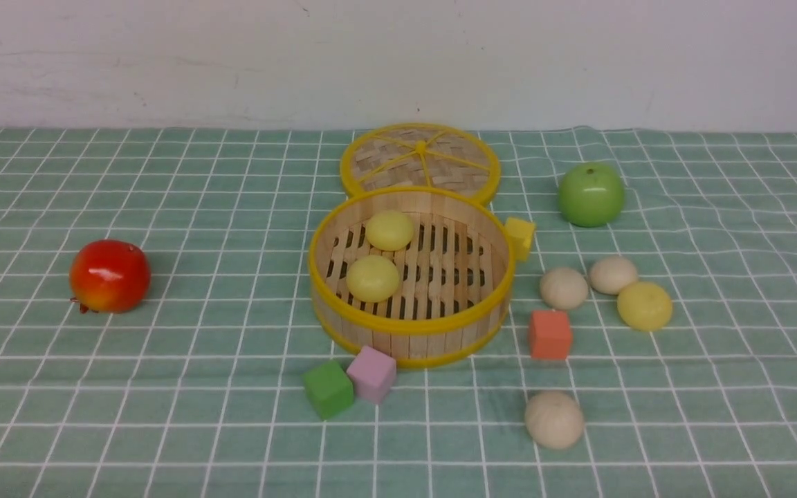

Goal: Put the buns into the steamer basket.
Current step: Use the right arm to grab a steamed stuffed bun

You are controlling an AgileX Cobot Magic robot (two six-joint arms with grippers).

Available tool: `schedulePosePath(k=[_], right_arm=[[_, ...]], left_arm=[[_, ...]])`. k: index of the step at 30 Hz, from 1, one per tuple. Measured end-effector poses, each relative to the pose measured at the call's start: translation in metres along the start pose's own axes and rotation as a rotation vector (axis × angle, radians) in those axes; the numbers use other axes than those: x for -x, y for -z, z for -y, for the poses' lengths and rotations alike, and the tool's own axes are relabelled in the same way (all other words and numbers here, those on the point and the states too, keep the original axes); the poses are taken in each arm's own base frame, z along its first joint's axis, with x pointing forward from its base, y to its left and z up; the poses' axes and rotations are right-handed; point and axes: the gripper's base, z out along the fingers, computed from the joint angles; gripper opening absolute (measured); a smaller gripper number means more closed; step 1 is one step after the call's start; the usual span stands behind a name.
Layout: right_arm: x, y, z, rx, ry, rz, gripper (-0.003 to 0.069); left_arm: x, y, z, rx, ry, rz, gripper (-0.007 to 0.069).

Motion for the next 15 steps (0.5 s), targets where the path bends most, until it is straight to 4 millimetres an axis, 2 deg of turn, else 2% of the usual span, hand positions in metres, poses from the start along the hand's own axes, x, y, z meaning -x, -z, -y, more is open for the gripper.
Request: schedulePosePath(k=[3, 8, 15], right_arm=[[0.0, 0.0, 0.0, 0.0, 0.0, 0.0, 0.024], [0.0, 0.0, 0.0, 0.0, 0.0, 0.0, 0.024], [0.0, 0.0, 0.0, 0.0, 0.0, 0.0, 0.024]], left_arm=[[-0.0053, -0.0002, -0.0004, 0.0, -0.006, -0.051, -0.0011], [-0.0057, -0.0001, 0.0032, -0.066, -0.024, -0.06, -0.0011], [-0.0056, -0.0001, 0.0028, -0.066, -0.056, -0.058, -0.0007]])
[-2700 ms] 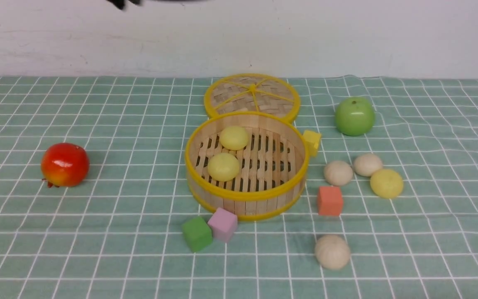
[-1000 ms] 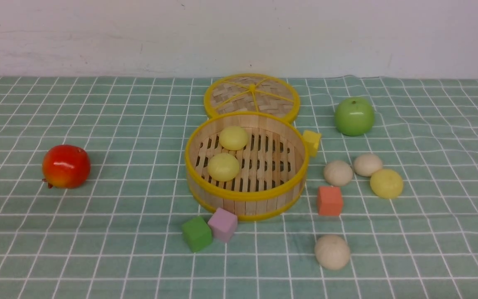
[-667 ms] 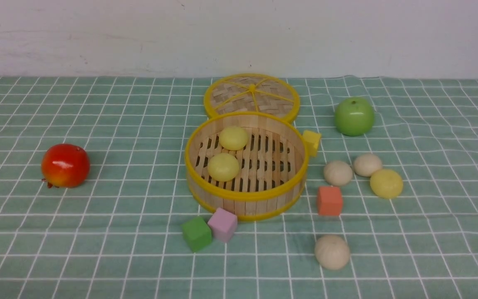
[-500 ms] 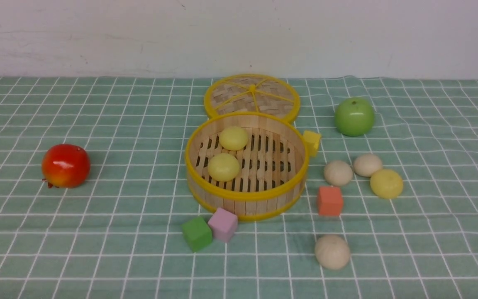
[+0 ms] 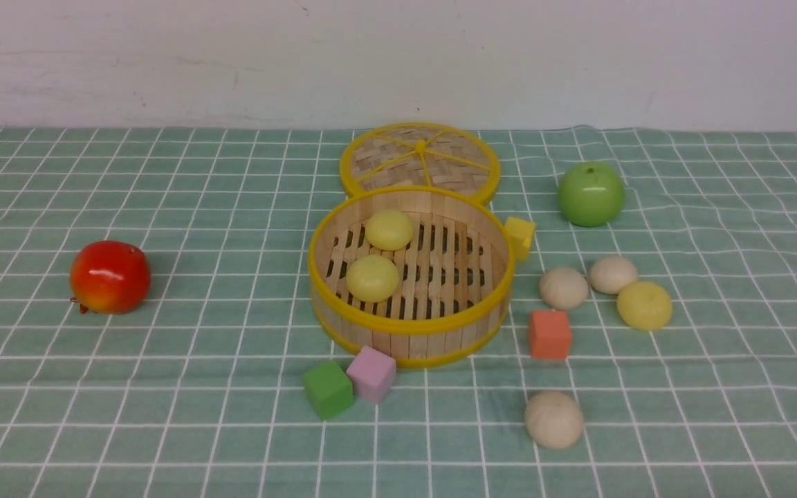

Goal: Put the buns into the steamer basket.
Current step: Use the right arm to grab a steamed stuffed bun

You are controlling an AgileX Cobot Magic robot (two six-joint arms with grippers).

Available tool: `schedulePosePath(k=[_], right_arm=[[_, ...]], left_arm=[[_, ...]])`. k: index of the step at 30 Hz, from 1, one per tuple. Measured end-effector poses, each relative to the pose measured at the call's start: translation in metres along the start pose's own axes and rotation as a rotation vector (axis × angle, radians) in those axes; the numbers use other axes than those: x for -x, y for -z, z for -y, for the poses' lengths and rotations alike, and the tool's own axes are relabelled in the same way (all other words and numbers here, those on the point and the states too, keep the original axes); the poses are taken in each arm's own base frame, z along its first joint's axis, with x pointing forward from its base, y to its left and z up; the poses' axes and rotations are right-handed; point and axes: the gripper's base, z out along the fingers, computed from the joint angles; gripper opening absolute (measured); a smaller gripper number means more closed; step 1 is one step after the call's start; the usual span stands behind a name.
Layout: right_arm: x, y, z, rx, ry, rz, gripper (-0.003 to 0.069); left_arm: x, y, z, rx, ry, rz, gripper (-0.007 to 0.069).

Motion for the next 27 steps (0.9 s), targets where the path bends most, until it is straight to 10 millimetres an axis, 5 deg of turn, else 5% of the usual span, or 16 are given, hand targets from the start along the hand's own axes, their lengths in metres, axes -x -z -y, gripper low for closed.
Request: schedulePosePath(k=[20, 27], right_arm=[[0.001, 0.0, 0.002, -0.024, 0.061, 0.014, 0.024], [0.019, 0.002, 0.001, -0.008, -0.039, 0.233, 0.024]], left_arm=[[0.0, 0.0, 0.0, 0.002, -0.006, 0.001, 0.001], [0.0, 0.0, 0.0, 0.003, -0.008, 0.0, 0.0015]])
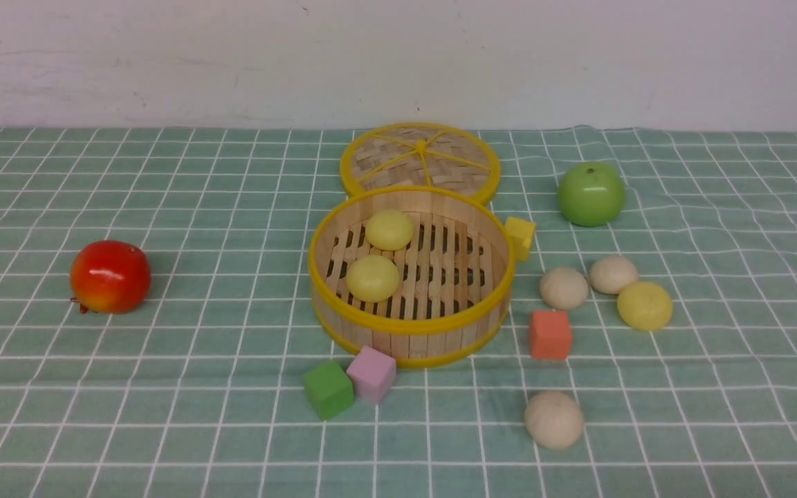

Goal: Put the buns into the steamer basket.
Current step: Use the right arm to grab a steamed stuffed bun

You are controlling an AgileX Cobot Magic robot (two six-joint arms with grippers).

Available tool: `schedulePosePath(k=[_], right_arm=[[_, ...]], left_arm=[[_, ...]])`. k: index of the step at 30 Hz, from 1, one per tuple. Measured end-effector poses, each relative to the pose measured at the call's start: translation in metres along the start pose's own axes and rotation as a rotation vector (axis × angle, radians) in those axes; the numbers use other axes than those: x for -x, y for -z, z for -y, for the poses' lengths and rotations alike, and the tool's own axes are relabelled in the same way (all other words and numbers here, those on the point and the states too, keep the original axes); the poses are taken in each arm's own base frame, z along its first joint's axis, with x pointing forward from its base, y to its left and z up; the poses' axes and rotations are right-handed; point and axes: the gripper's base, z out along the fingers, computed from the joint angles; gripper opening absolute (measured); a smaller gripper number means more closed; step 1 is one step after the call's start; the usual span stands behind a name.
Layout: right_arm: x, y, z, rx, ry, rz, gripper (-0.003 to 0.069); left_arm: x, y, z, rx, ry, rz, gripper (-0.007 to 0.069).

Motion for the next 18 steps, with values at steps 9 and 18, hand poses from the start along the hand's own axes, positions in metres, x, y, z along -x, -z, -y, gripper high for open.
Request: schedulePosePath(k=[9, 18], right_arm=[[0.031, 0.005, -0.001, 0.02, -0.069, 0.346, 0.024], [0.102, 0.026, -0.006, 0.071, -0.207, 0.474, 0.024]], left_arm=[[0.0, 0.0, 0.0, 0.0, -0.001, 0.001, 0.0018], [0.0, 0.0, 0.0, 0.0, -0.001, 0.001, 0.0027]])
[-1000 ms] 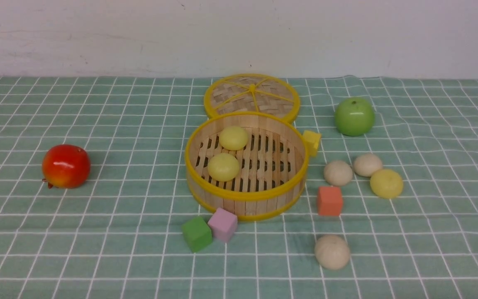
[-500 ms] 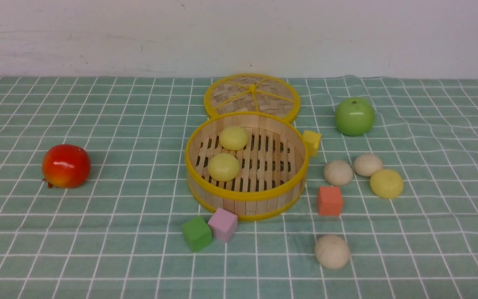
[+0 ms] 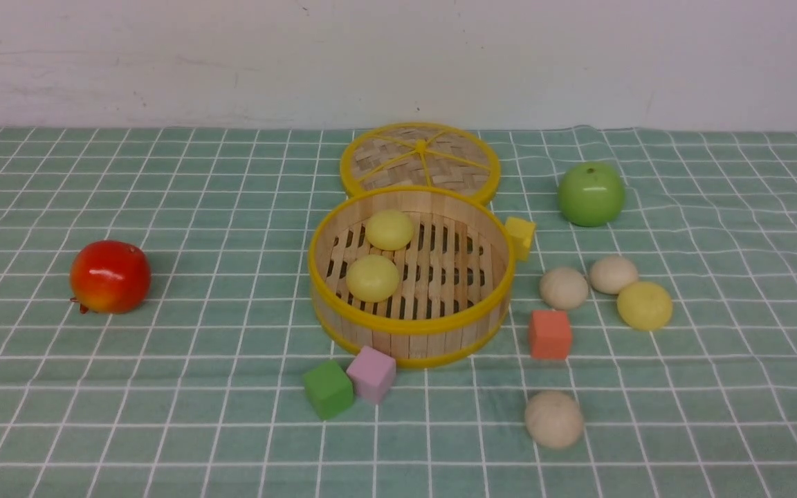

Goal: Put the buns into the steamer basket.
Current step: Use the right arm to grab a steamed stuffed bun

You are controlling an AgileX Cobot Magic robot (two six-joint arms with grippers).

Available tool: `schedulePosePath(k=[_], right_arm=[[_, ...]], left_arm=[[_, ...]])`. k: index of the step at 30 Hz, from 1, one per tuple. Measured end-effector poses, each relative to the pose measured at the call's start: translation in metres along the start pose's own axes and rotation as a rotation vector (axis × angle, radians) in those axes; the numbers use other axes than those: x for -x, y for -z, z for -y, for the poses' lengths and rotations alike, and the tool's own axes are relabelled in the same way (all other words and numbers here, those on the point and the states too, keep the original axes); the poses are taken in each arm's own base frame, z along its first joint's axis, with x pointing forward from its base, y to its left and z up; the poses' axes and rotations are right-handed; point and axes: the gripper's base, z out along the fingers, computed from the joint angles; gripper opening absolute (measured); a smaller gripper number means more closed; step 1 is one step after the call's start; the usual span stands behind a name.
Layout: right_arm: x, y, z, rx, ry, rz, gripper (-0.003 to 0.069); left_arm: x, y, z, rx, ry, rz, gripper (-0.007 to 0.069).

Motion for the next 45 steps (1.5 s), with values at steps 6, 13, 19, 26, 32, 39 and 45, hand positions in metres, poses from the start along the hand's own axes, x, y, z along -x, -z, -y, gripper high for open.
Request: schedulePosePath(k=[6, 13, 19, 26, 32, 39, 45], right_arm=[[0.082, -0.043, -0.026, -0.032, 0.008, -0.182, 0.024], [0.067, -0.096, -0.025, -0.091, 0.114, -0.593, 0.024], [0.033, -0.119, -0.041, 0.112, 0.123, -0.761, 0.024], [-0.015, -0.159, -0.065, 0.283, 0.114, -1.093, 0.024], [-0.068, -0.192, -0.078, 0.314, 0.077, -1.365, 0.024], [-0.139, -0.202, -0.115, 0.385, 0.244, -1.597, 0.024], [-0.183, -0.221, -0.125, 0.234, 0.362, -1.704, 0.024]], left_arm=[[0.0, 0.0, 0.0, 0.0, 0.0, 0.0, 0.0036], [0.0, 0.0, 0.0, 0.0, 0.0, 0.0, 0.0039], [0.0, 0.0, 0.0, 0.0, -0.001, 0.0, 0.0048], [0.0, 0.0, 0.0, 0.0, -0.001, 0.001, 0.0057], [0.0, 0.0, 0.0, 0.001, -0.002, 0.001, 0.0058], [0.0, 0.0, 0.0, 0.001, -0.002, 0.001, 0.0068], [0.0, 0.0, 0.0, 0.001, -0.002, 0.001, 0.0074]])
